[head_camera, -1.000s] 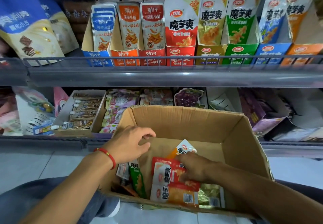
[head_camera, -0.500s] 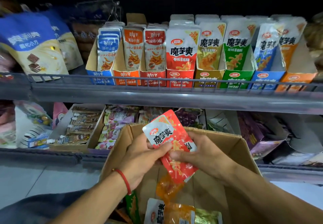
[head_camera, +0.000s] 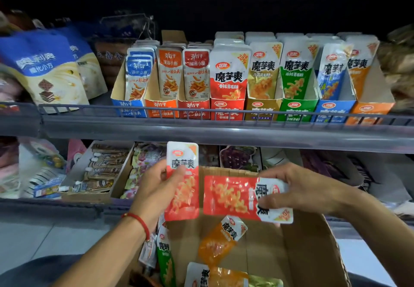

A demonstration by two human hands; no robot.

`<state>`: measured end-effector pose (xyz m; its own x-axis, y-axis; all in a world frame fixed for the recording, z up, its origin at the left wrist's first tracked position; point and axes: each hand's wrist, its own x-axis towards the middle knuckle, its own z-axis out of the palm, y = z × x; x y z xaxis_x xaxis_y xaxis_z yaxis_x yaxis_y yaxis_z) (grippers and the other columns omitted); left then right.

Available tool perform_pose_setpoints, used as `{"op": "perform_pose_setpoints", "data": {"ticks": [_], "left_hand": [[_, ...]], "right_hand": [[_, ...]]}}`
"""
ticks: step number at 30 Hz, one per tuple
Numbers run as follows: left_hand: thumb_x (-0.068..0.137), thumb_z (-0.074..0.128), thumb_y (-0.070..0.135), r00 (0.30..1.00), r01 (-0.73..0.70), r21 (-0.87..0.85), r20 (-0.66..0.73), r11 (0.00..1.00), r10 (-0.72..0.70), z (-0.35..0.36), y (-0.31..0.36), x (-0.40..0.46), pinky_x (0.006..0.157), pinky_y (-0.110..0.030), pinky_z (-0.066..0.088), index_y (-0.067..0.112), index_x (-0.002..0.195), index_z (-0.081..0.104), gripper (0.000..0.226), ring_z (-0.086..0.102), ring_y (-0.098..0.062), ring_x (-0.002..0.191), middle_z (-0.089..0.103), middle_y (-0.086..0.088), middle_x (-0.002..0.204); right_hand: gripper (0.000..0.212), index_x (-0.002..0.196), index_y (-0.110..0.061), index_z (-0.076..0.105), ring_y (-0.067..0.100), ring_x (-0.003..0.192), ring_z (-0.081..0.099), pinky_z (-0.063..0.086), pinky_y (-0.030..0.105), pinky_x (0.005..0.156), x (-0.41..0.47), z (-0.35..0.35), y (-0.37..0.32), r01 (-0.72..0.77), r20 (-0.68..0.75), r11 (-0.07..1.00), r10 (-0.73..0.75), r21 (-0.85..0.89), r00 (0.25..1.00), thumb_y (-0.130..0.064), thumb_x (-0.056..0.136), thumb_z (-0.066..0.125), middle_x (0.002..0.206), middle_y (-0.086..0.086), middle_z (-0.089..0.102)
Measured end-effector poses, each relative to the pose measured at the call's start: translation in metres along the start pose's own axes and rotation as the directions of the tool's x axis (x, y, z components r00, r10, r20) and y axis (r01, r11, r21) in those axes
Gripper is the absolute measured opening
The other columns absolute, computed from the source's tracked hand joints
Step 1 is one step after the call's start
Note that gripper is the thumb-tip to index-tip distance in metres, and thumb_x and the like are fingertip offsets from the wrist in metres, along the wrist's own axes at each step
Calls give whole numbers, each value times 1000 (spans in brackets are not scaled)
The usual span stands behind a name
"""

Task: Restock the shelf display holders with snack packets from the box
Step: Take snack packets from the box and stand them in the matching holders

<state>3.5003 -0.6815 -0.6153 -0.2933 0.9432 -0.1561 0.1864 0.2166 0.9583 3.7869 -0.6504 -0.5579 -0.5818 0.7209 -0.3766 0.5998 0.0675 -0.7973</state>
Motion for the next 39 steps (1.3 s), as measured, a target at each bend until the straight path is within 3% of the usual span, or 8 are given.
{"op": "perform_pose_setpoints", "data": {"ticks": [3,8,15,19,23,30,34,39], "left_hand": [[99,58,42,973,31,74,224,997,-47,13,6,-12,93,-40,59,28,98,73,20,75,-4,82,76,22,84],[84,62,56,862,23,83,503,996,-62,30,13,-29,89,-27,59,29,113,67,40,75,-6,90,79,12,96],[65,91,46,849,-32,50,528,998,1,19,15,-18,96,-43,59,32,133,55,78,71,-14,110,74,5,120],[75,90,24,843,-110,51,533,993,65,19,19,-16,91,-32,60,39,124,58,60,71,-6,107,75,14,112],[75,81,45,867,-106,62,494,992,61,16,24,-12,81,-31,61,31,119,61,50,74,-7,96,77,10,105],[83,70,56,858,-411,257,432,875,277,18,36,-7,64,-16,54,32,110,60,37,69,3,82,71,10,95],[83,77,47,878,-477,194,139,857,457,20,54,10,73,-16,57,38,118,61,40,65,4,93,68,20,106],[88,77,25,752,-647,161,-27,746,658,27,79,30,76,-15,56,29,130,63,45,64,-2,94,62,19,112]], "right_hand": [[17,103,-18,73,12,91,76,60,27,79,0,-2,-4,-2,80,994,11,-110,997,-28,90,78,100,-7,79],[31,99,-24,60,5,83,75,63,30,71,22,7,-13,27,-279,985,-74,-170,957,-32,82,85,97,-10,78],[53,110,-30,54,1,84,65,49,12,61,40,13,-15,113,-475,973,-197,-200,858,-46,73,87,99,-14,69],[36,107,-16,63,18,82,76,55,28,53,41,13,-18,210,-301,977,-189,37,935,-38,83,78,99,-1,78],[38,98,-3,59,26,64,70,54,32,52,36,1,-28,228,-436,961,-140,157,889,-35,84,75,88,8,79],[31,107,-10,67,17,75,77,62,25,66,22,-3,-39,148,-320,966,-74,213,944,-12,80,82,92,0,80],[27,100,-19,72,14,76,77,62,24,65,10,-16,-51,317,-643,943,-184,97,744,-17,75,82,87,-8,80],[26,94,-39,71,-5,79,72,53,7,67,6,-35,-67,394,-825,880,-418,-265,380,-21,80,82,86,-34,73]]}}
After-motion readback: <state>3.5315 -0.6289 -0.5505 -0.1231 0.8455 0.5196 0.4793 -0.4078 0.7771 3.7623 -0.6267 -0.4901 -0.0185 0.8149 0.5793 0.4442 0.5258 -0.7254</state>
